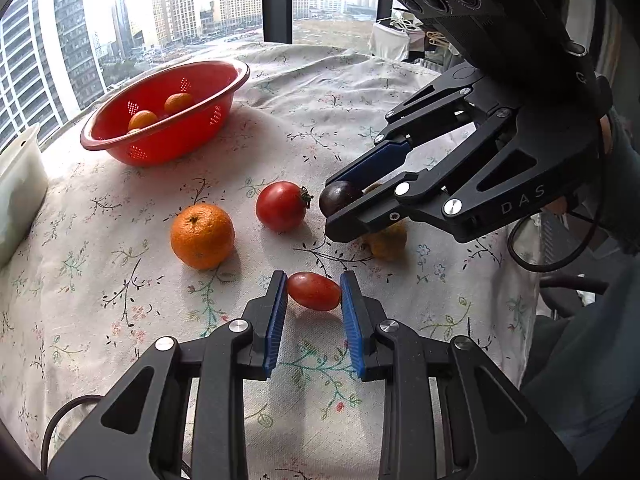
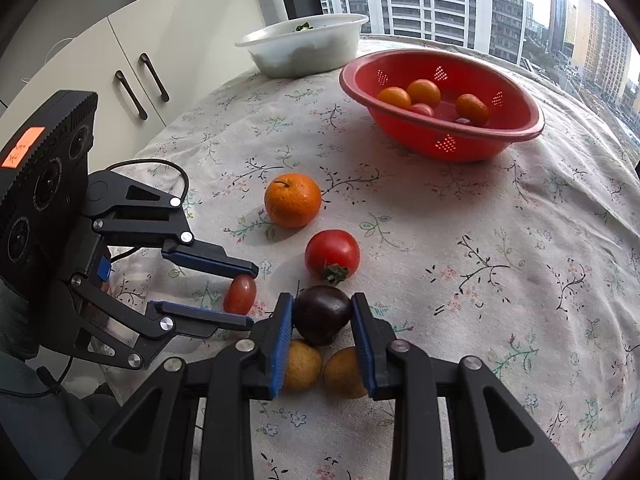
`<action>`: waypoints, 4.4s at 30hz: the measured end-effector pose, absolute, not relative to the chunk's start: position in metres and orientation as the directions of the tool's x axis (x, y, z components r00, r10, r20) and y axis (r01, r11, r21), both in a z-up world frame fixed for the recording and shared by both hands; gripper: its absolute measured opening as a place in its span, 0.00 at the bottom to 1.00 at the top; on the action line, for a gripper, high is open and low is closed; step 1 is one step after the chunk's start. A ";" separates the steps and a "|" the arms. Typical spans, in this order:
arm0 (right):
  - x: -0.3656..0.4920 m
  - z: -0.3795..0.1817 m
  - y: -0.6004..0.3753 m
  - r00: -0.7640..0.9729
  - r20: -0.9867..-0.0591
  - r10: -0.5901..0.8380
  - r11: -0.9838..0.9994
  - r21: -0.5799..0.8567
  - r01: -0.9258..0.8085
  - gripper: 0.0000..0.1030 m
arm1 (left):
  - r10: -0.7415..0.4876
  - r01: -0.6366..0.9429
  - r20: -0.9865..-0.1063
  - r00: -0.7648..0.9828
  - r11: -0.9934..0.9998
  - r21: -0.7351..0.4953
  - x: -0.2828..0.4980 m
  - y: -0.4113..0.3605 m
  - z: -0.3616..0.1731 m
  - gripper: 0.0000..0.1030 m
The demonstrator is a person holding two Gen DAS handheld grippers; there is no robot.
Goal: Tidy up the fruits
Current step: 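Grasp a red oval tomato with the left tool while the right tool grasps a dark plum, then carry the oval tomato and dark plum over the colander and lower them, then open both tools to drop the tomato and plum into the colander, then withdraw both tools from the colander toward the remaining fruit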
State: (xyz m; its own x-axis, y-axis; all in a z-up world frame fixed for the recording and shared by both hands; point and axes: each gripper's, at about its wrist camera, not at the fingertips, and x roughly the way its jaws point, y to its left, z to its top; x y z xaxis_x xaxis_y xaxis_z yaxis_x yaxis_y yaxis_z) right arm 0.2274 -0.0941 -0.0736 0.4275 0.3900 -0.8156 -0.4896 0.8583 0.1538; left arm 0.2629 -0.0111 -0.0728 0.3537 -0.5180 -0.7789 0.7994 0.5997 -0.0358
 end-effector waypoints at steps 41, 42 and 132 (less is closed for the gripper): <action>0.287 0.014 -0.131 0.631 -0.672 0.389 0.887 0.088 -0.453 0.31 | -0.506 0.723 -0.690 0.518 0.690 0.038 0.408 -0.017 0.016 0.25; 0.292 0.016 -0.131 0.637 -0.670 0.383 0.889 0.080 -0.450 0.31 | -0.500 0.721 -0.693 0.519 0.692 0.040 0.415 -0.020 0.016 0.25; 0.181 -0.061 -0.146 0.637 -0.615 0.464 0.826 0.040 -0.563 0.81 | -0.442 0.774 -0.786 0.432 0.629 0.071 0.351 -0.002 -0.083 1.00</action>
